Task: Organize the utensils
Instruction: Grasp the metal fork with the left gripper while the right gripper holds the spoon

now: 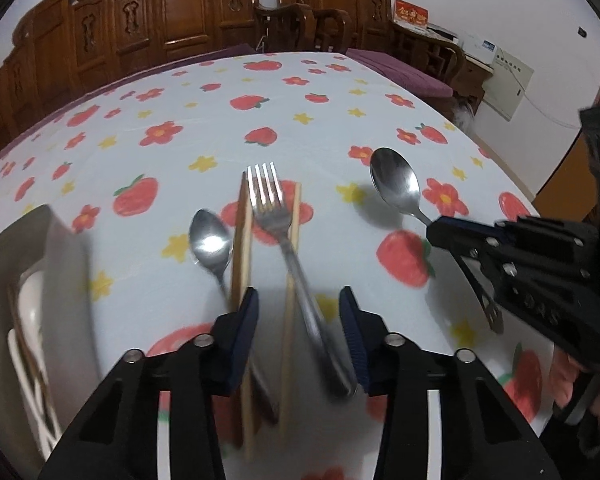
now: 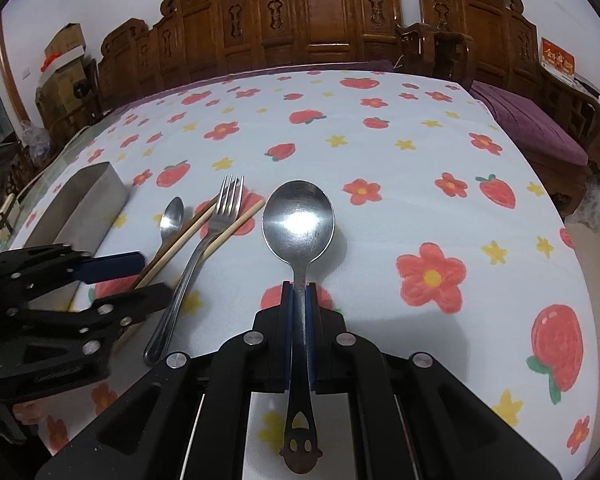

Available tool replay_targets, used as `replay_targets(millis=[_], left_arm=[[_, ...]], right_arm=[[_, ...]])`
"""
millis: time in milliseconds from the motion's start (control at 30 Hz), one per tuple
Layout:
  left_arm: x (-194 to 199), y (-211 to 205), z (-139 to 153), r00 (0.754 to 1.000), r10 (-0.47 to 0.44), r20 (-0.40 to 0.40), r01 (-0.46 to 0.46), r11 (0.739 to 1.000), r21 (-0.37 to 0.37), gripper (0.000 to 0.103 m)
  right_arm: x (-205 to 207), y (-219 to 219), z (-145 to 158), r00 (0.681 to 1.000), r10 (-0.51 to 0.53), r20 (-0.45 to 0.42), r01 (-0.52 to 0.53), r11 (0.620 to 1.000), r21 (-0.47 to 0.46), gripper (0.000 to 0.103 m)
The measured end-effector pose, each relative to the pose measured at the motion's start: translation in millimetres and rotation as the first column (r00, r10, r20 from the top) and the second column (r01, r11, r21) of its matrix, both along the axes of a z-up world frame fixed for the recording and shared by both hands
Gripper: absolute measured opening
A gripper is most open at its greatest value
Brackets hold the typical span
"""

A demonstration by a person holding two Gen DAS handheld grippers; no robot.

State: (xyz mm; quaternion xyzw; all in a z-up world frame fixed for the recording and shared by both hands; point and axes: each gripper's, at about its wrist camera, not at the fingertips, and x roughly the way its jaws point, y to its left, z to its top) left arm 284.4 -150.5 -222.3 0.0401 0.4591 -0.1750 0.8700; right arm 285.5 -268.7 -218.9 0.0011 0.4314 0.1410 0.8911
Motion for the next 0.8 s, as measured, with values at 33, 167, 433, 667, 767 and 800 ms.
replay_targets(millis=[33,167,433,667,767,800], left_arm=[[4,-2,-1,1.000,0.001,-0.001,-0.001,1.000,0.002,0.033],[17,-13,-7,1.000,0.015,-0.008,-0.014,0.999,0.041,0.031],[30,-18,-16,0.999,0.039,-0.024,-0.036,0.995,0.095,0.014],[28,-16,-11,0.999,0.044,-0.018,-0.043,0.996,0.074,0.006],[26,-18,-8,0.999,0.032,-0.017,-0.031,0.997,0.071,0.006],[25,-19,-6,0.999,0.031,-0.010,-0.030,0.997,0.074,0.006]], right_arm=[[1,-2,1,1.000,-0.003,0.001,0.003,1.000,0.004,0.007],[1,-9,3,1.000,-0.014,0.002,0.014,1.000,0.022,0.007],[0,-15,7,1.000,-0.015,0.007,0.015,0.999,0.047,0.007],[-1,-11,7,1.000,0.000,0.006,0.000,0.999,0.048,0.007],[-1,-10,7,1.000,0.004,0.004,-0.004,0.999,0.046,0.007],[-1,-10,6,1.000,0.005,0.004,-0.005,0.999,0.046,0.007]])
